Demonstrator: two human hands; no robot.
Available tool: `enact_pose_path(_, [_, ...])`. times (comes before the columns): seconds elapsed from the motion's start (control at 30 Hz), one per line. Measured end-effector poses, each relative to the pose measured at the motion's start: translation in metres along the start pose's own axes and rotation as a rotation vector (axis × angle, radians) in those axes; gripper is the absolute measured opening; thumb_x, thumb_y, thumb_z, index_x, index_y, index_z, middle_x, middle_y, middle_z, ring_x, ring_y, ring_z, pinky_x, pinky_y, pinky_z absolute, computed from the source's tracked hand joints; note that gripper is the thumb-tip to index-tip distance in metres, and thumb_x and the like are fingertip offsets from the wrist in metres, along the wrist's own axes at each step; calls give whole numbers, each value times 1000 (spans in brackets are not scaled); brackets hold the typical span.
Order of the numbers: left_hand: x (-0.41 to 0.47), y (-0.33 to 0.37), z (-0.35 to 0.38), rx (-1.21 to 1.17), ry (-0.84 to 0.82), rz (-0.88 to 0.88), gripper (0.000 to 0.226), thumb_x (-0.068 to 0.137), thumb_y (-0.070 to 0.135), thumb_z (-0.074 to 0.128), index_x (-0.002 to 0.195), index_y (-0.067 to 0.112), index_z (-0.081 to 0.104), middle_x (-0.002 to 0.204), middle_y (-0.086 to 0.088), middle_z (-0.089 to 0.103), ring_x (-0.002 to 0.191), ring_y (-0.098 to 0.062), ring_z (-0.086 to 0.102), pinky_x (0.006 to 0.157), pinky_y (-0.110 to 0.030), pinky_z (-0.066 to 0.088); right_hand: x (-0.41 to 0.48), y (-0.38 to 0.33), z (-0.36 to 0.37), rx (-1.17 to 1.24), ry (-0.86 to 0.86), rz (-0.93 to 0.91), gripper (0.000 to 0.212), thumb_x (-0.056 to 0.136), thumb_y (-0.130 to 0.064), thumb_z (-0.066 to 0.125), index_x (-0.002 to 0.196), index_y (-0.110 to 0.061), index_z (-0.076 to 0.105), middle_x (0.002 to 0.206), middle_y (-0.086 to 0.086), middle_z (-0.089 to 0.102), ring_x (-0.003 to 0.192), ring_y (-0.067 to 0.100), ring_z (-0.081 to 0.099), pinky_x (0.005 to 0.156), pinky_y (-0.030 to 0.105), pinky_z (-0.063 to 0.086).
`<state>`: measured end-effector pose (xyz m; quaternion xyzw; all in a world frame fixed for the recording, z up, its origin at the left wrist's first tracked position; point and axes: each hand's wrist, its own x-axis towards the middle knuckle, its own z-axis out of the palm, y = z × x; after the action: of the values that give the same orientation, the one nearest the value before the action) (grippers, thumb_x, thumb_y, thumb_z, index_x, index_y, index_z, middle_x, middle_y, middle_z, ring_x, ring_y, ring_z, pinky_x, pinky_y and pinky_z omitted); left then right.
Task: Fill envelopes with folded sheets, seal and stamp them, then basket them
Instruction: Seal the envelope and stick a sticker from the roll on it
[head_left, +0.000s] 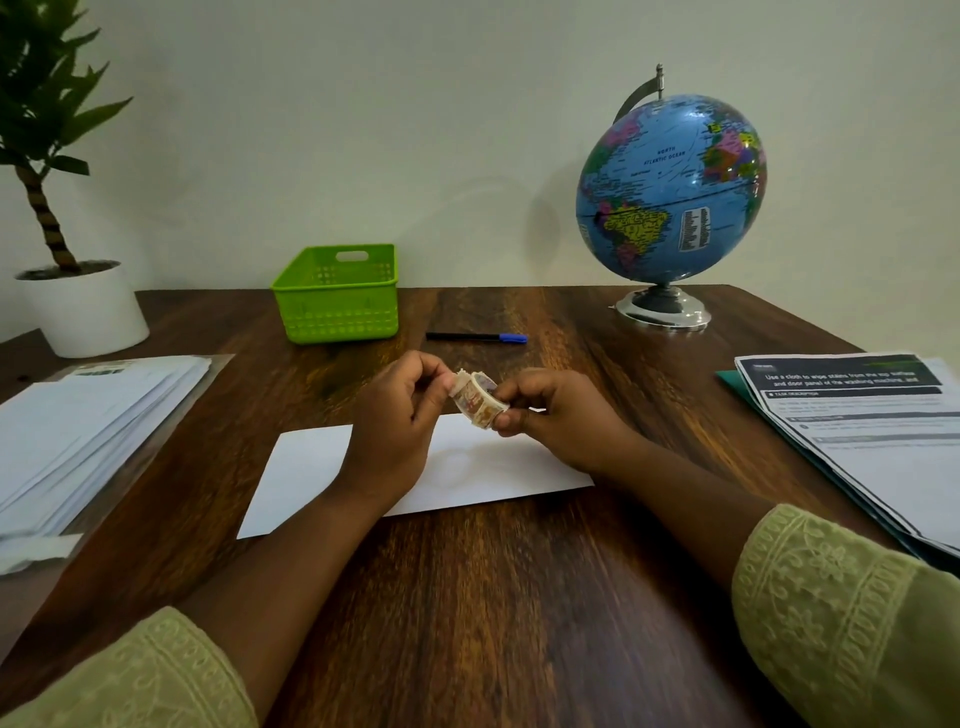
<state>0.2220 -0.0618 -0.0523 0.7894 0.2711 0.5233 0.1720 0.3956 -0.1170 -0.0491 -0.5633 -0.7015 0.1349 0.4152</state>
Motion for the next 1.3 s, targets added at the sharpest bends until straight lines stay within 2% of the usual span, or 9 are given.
enact_pose_path(0.07, [0, -1, 0, -40, 7, -47, 7, 92, 11, 53, 88, 11, 58, 83, -3, 62, 76, -14, 58, 63, -23, 46, 0, 0, 0, -16, -2, -8, 19, 78, -5, 69, 96, -12, 71, 92, -5, 65, 81, 1, 60, 74, 9, 47])
enact_pose_path(0.13, [0, -1, 0, -88, 12, -97, 7, 93, 12, 51, 89, 13, 56, 82, 0, 61, 77, -13, 58, 64, -25, 46, 0, 0, -1, -16, -2, -14, 20, 77, -4, 70, 96, -11, 71, 95, -2, 67, 81, 0, 60, 74, 6, 47])
enact_pose_path(0.43, [-1, -4, 2, -152, 23, -214, 8, 95, 16, 47, 90, 16, 54, 80, 11, 57, 76, -3, 54, 60, -5, 40, 0, 0, -1, -10, -21, -27, 21, 77, -2, 70, 97, -9, 70, 102, 3, 68, 85, 3, 61, 75, 9, 48])
enact_pose_path(0.67, [0, -6, 2, -134, 40, -222, 10, 95, 16, 45, 89, 15, 53, 76, 9, 55, 72, -4, 52, 59, -7, 39, 1, 2, -1, 9, -39, -17, 22, 76, 0, 71, 97, -6, 70, 96, -3, 65, 82, -2, 60, 74, 6, 46])
enact_pose_path(0.83, [1, -8, 3, -106, 48, -237, 10, 96, 16, 44, 92, 14, 53, 81, 3, 58, 76, -8, 53, 59, -5, 38, 0, 3, -1, 6, -45, -36, 22, 76, 1, 69, 98, -4, 70, 100, 5, 68, 81, 1, 60, 74, 5, 46])
enact_pose_path(0.97, [4, -10, 2, -255, 84, -362, 17, 99, 22, 36, 98, 12, 49, 94, -13, 68, 89, -24, 66, 78, -31, 52, 1, 3, -3, -19, -57, -44, 22, 77, -1, 69, 98, -7, 70, 98, -1, 67, 83, -1, 60, 75, 6, 46])
enact_pose_path(1.07, [3, -10, 1, -222, 84, -342, 15, 98, 23, 38, 97, 15, 50, 95, -12, 69, 87, -19, 67, 77, -29, 55, 2, 7, -4, -21, 25, -44, 21, 79, -1, 68, 98, -10, 70, 94, -6, 65, 79, -7, 60, 70, 6, 48])
enact_pose_path(1.2, [3, -6, 3, -206, 6, -280, 10, 96, 19, 42, 94, 15, 51, 100, -14, 68, 88, -21, 68, 79, -43, 55, 19, 17, -13, -372, 176, 18, 26, 84, -12, 64, 110, -12, 68, 98, 4, 68, 72, 4, 56, 60, 8, 42])
enact_pose_path(1.3, [1, -4, 5, -121, -49, -206, 8, 95, 16, 45, 91, 16, 51, 96, -5, 65, 91, -17, 65, 72, -28, 53, 29, 25, -28, -622, 220, 120, 28, 91, -23, 56, 117, -17, 64, 88, 4, 62, 70, 13, 56, 64, 22, 46])
